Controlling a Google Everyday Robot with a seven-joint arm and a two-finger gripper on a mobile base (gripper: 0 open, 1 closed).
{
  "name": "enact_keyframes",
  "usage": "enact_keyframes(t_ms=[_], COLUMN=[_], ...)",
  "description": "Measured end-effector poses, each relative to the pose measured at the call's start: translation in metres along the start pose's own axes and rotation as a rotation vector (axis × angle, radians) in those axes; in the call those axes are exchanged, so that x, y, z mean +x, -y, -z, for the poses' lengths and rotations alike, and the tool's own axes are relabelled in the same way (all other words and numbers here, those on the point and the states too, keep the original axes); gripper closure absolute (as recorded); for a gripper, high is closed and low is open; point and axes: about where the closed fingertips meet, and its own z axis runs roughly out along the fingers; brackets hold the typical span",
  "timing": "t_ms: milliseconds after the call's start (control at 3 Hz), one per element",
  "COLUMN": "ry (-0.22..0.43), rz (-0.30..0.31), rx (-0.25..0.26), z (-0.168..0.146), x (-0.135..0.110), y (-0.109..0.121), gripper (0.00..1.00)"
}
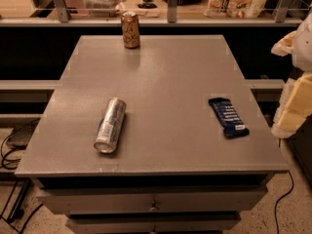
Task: Pick orange can
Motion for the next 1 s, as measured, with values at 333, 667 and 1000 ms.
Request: enact_keyframes(t_ms=[333,667,1000], ry=[0.0,0.08,0.273], rz=[0.0,-0.035,-0.086], rx=[0.0,0.039,0.112], z=[0.0,0.0,-0.003], x=[0.0,-0.008,-0.05], y=[0.0,0.015,0.052], gripper=[0.0,0.0,0.0])
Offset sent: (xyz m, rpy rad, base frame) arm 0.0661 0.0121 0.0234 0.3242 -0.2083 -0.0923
